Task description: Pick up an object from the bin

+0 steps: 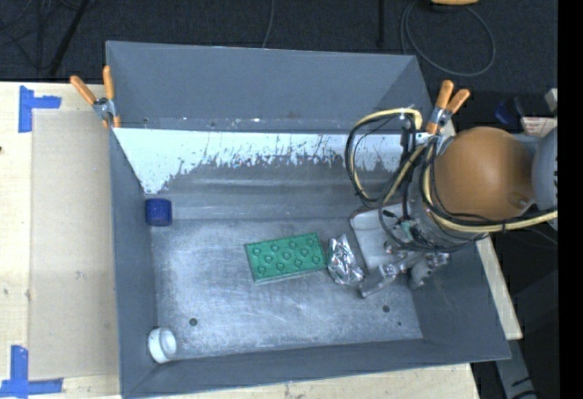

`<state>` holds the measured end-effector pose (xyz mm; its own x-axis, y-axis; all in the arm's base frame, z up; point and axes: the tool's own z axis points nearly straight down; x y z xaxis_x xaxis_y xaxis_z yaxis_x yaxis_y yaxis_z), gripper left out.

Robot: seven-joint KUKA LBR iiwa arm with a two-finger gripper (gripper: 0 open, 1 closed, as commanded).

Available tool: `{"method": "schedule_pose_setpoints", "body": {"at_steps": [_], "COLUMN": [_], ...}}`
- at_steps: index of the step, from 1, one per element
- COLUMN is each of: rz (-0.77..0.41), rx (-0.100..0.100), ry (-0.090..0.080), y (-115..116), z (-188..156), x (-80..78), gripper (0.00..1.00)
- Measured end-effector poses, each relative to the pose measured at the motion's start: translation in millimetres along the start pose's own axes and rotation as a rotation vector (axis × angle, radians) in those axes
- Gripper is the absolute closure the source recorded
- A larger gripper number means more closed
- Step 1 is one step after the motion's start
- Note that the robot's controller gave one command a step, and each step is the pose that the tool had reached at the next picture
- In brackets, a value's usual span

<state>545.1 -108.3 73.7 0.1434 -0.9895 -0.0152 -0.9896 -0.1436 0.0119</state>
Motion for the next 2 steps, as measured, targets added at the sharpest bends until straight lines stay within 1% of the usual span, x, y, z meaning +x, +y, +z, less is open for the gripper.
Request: {"method": "schedule_pose_setpoints", "body": {"at_steps": [1, 2], "rz": [-0.216, -0.206], "rx": [0.009, 0.015], "ry": [0.023, 0.018], "y": [-8.5, -9.4], "z": [1.3, -0.1], "x": [-90.9, -90.7], "gripper": [0.0, 1.0]}}
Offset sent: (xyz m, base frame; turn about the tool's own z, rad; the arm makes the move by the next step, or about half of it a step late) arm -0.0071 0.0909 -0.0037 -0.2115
